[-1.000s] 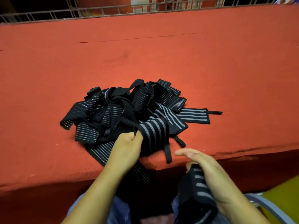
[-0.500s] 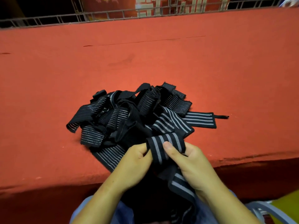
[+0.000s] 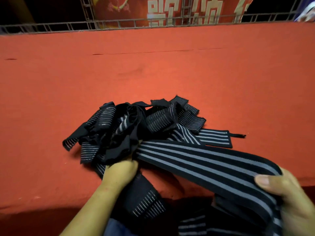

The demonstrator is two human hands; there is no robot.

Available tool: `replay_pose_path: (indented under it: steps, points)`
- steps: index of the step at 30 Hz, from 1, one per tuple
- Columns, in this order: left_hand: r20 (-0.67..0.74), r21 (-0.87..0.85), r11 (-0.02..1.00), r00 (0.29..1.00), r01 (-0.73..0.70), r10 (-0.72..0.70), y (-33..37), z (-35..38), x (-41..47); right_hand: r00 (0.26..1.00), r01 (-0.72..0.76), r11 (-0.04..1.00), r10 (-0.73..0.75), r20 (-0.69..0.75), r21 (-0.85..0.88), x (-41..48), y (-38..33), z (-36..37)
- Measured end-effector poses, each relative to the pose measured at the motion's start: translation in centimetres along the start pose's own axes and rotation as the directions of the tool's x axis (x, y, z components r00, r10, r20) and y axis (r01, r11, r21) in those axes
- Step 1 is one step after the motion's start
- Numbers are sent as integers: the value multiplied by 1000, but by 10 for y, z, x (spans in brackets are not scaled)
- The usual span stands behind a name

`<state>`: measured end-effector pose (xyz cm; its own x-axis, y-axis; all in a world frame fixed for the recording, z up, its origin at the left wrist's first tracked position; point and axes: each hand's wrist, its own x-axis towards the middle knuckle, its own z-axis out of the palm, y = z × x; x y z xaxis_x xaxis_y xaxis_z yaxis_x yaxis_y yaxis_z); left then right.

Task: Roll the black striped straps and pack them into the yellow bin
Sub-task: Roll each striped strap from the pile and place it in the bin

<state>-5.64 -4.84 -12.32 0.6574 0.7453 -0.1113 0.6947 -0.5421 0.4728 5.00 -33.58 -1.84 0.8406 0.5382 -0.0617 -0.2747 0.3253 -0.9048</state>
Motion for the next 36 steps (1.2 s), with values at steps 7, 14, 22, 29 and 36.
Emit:
replay_pose_path:
  steps: [7,14,22,29,36]
  points:
    - [-211,-240,958,971,-159,109,8,1,8,994,-113,880,100,-53,-461,32,49,0]
    - [-89,-275,873,915,-402,393,38,-1,-21,973,27,753,132,192,-657,49,87,45]
    - [-105,-526,709,863,-470,494,63,-1,-40,983,112,788,1,183,-605,51,72,32]
    - [215,-805,589,961,75,172,51,-6,-24,962,217,775,-68,264,-593,30,69,6]
    - [406,-777,604,875,178,264,67,-16,-47,959,173,841,-25,283,-512,13,67,0]
